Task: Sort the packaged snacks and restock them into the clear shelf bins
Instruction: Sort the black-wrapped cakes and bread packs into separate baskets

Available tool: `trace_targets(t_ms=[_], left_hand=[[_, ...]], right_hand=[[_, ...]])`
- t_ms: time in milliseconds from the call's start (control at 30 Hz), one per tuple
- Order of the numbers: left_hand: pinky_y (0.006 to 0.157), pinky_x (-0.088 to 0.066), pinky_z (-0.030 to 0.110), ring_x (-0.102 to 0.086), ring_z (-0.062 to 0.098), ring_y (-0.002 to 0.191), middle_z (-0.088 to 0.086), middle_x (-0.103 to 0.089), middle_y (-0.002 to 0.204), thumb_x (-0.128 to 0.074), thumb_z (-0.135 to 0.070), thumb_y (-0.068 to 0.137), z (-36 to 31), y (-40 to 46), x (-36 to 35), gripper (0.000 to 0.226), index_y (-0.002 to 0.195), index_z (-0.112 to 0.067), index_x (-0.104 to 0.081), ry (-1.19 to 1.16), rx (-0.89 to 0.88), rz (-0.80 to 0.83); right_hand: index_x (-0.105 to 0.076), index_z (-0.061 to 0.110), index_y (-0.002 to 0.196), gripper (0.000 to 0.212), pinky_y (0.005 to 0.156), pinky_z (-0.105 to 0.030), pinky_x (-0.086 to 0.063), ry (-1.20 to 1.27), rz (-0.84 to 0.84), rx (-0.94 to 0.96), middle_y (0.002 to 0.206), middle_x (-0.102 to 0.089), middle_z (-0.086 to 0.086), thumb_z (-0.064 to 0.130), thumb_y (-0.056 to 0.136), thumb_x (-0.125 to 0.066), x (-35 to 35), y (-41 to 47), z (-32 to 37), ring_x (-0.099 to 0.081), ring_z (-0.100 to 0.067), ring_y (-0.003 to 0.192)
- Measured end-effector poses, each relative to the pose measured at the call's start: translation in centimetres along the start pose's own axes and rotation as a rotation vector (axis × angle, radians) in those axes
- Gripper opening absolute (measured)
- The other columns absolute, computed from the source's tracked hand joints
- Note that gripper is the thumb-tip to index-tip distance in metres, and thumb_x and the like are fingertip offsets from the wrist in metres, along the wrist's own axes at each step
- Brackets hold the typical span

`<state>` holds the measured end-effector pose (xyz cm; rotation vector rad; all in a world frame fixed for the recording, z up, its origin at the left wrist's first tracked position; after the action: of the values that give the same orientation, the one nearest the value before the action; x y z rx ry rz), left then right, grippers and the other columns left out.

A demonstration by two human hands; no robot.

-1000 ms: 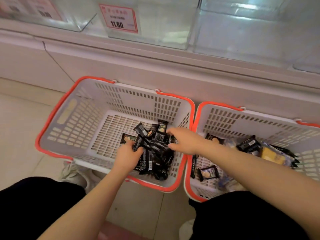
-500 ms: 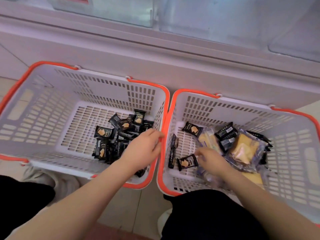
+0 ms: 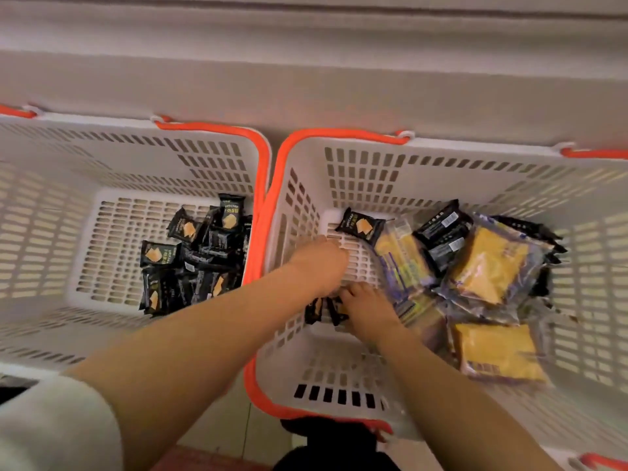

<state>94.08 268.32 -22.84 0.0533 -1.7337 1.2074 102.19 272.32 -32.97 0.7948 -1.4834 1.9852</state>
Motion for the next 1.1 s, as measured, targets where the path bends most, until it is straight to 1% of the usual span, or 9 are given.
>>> trace_targets(t_ms=[133,233,333,433,533,700,867,1033,1100], left_hand=[[0.087,-0.041,0.039,-0.045,0.029,0.116,0.013,-0.047,0.127,-0.042,-0.01,0.093,-0.5,2.7,-2.3,0.034,0.126,-0.007,-0.047,0.111,-0.003,0.083],[0.099,-0.031,0.038,-0.038,0.029,0.122,0.013,-0.045,0.132,-0.04,-0.013,0.094,-0.8,3.9,-4.4,0.037,0.13,-0.005,-0.044,0.284,-0.03,0.084],[0.102,-0.027,0.037,-0.035,0.03,0.122,0.015,-0.042,0.133,-0.041,-0.014,0.093,-1.1,4.8,-5.7,0.043,0.134,-0.001,-0.036,0.379,-0.035,0.067],[0.099,-0.029,0.036,-0.037,0.029,0.121,0.015,-0.042,0.133,-0.04,-0.015,0.093,-0.4,5.4,-5.8,0.046,0.136,0.001,-0.031,0.394,0.05,0.076],[0.098,-0.03,0.036,-0.039,0.029,0.119,0.015,-0.044,0.132,-0.045,-0.013,0.091,-0.4,5.6,-5.9,0.048,0.135,0.003,-0.032,0.404,0.039,0.107],[0.097,-0.032,0.038,-0.038,0.03,0.119,0.015,-0.046,0.13,-0.053,-0.011,0.088,-1.9,4.3,-5.0,0.047,0.132,-0.001,-0.041,0.382,-0.146,0.09],[0.102,-0.033,0.035,-0.039,0.027,0.123,0.011,-0.04,0.138,-0.055,-0.018,0.09,-3.5,2.9,-6.3,0.049,0.135,-0.009,-0.04,0.371,-0.37,0.197],[0.111,-0.029,0.04,-0.029,0.026,0.134,0.01,-0.028,0.149,-0.054,-0.022,0.093,-2.8,3.1,-9.0,0.058,0.144,-0.01,-0.029,0.433,-0.366,0.403],[0.111,-0.028,0.04,-0.028,0.025,0.135,0.008,-0.027,0.15,-0.054,-0.021,0.093,-2.9,3.3,-9.8,0.056,0.143,-0.012,-0.03,0.48,-0.396,0.416]], right_hand=[[-0.035,0.008,0.138,0.048,0.104,-0.04,-0.028,-0.158,-0.021,0.096,0.141,-0.036,-0.015,0.012,0.091,-0.046,0.3,1.1,0.3,-0.032,-0.033,0.129],[-0.039,0.007,0.13,0.044,0.098,-0.039,-0.033,-0.087,-0.042,0.086,0.133,-0.043,-0.015,0.014,0.088,-0.05,1.3,1.2,-0.5,-0.039,-0.032,0.123],[-0.043,0.01,0.119,0.043,0.095,-0.039,-0.036,0.102,-0.158,-0.045,0.125,-0.047,-0.012,0.033,0.085,-0.054,3.9,0.5,-3.3,-0.043,-0.03,0.116],[-0.046,0.011,0.117,0.044,0.092,-0.04,-0.038,0.088,-0.355,-0.129,0.12,-0.05,-0.011,0.039,0.084,-0.051,7.2,-0.2,-5.9,-0.045,-0.03,0.114],[-0.046,0.007,0.121,0.043,0.096,-0.041,-0.035,0.009,-0.442,-0.11,0.124,-0.047,-0.013,0.032,0.086,-0.053,9.2,0.5,-6.8,-0.042,-0.03,0.116],[-0.031,-0.001,0.137,0.057,0.111,-0.04,-0.023,-0.023,-0.36,-0.095,0.146,-0.029,-0.019,0.0,0.084,-0.049,9.5,4.2,-6.2,-0.029,-0.033,0.132],[-0.024,0.0,0.139,0.062,0.105,-0.037,-0.025,-0.037,-0.303,-0.146,0.137,-0.04,-0.019,0.0,0.082,-0.05,8.1,5.9,-6.1,-0.036,-0.032,0.126],[-0.037,0.005,0.133,0.052,0.098,-0.037,-0.031,0.268,-0.426,-0.137,0.129,-0.048,-0.015,0.018,0.087,-0.055,9.4,3.3,-6.6,-0.042,-0.03,0.119],[-0.044,0.006,0.126,0.045,0.079,-0.032,-0.039,0.504,-0.484,-0.151,0.116,-0.054,-0.014,0.023,0.086,-0.057,9.7,1.3,-6.9,-0.049,-0.029,0.105]])
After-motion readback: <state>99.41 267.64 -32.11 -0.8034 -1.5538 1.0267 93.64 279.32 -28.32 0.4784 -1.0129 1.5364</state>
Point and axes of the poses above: each hand's wrist, its own y-axis towards the middle knuckle, its own x-axis out of the back of the hand, z = x × y, the point moved 7 cm from there along y, towards the middle knuckle
